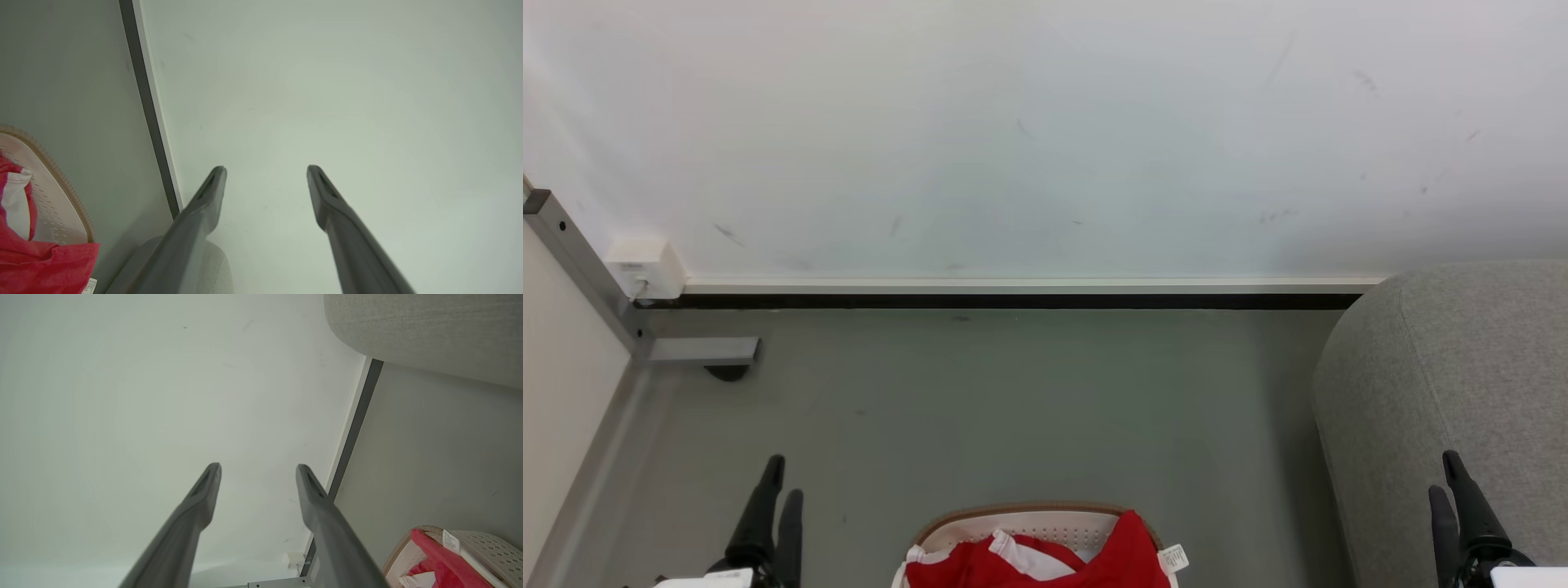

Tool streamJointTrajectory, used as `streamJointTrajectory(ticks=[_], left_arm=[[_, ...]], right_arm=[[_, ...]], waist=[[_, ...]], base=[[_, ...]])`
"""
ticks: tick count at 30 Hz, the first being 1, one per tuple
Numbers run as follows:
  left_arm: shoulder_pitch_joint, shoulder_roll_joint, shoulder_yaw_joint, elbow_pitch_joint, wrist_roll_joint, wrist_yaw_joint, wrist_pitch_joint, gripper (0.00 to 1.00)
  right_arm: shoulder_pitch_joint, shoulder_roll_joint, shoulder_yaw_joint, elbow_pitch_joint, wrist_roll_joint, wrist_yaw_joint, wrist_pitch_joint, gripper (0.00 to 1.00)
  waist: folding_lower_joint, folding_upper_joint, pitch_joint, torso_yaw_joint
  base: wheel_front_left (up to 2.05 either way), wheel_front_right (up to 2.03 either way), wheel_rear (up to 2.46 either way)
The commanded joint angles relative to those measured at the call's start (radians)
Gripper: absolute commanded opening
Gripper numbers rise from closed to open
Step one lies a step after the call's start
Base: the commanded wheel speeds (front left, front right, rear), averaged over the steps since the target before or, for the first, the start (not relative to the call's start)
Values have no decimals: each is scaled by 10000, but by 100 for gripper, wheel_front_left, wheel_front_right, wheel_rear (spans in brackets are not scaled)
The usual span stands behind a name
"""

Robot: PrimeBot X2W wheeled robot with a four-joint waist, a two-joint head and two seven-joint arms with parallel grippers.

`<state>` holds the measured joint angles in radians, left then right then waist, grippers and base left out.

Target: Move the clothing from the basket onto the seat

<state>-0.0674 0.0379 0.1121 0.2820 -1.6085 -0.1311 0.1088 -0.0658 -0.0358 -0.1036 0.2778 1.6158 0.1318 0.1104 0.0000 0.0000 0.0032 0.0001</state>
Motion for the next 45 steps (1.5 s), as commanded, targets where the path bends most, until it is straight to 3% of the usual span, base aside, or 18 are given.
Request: streamJointTrajectory(ticks=[1,8,25,45], left_arm=[[-151,49,-14,-242,26,-2,-138,100],[-100,59,-37,-529,360,-1,-490,100],[-9,83,-52,-1412,3615,31,-1228,100],[240,144,-355,-2063,8076,416,-1945,100]], right_arm=[[-158,-80,125,-254,-134,-1,-139,100],[-160,-106,509,-586,-483,-2,-502,100],[-140,-135,991,-1103,-2659,-4,-1246,100],[-120,-139,1301,-1480,-7204,-8,-1960,100]], waist=[[0,0,1,6],[0,0,5,11],[0,0,26,-34],[0,0,20,-60]], base=[[0,0,0],[0,0,0],[0,0,0],[0,0,0]])
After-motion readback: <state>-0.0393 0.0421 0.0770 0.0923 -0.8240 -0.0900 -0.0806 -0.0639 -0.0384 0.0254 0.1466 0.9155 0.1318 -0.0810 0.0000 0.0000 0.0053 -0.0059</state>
